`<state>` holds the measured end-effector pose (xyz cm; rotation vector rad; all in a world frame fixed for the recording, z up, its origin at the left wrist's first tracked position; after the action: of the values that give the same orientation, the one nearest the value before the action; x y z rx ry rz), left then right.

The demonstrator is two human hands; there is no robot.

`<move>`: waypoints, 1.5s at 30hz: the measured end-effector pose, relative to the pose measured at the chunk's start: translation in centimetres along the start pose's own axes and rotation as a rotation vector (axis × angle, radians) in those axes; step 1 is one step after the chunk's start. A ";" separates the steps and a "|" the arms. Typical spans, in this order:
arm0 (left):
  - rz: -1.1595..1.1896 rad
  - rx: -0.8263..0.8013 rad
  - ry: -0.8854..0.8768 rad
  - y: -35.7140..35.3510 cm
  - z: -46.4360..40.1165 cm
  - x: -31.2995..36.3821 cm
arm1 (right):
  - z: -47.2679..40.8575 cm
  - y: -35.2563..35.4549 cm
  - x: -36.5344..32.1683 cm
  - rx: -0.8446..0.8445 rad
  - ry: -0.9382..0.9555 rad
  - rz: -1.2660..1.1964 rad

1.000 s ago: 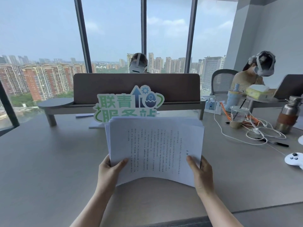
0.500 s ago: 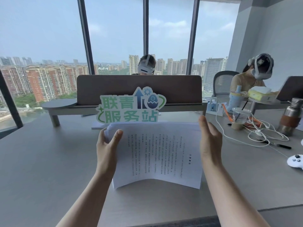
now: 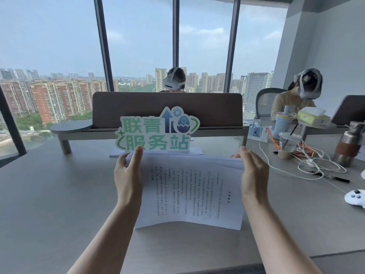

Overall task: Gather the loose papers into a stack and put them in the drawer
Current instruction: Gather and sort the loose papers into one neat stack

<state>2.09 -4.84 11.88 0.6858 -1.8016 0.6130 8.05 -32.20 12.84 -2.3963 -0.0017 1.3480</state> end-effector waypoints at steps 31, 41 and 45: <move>0.019 0.058 0.074 0.5 -0.1 0.6 | 0.4 0.7 -0.6 0.003 -0.018 0.067; -0.030 0.130 0.043 0.1 -0.5 0.1 | 1.3 2.8 0.7 -0.362 0.001 -0.031; -0.022 0.153 0.044 -0.2 -0.7 0.0 | 3.2 4.0 4.0 -0.364 -0.228 -0.087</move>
<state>2.68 -4.50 12.06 0.7882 -1.7172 0.7513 6.82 -34.10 6.72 -2.4727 -0.4447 1.6911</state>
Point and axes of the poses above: each hand's wrist, its own z-axis away from the middle knuckle, its own y-axis out of the back of the hand, x = y × z, the point moved 3 cm from there along -z, towards the middle knuckle, and after that the axes turned 11 degrees about -z, right-handed, at the moved point
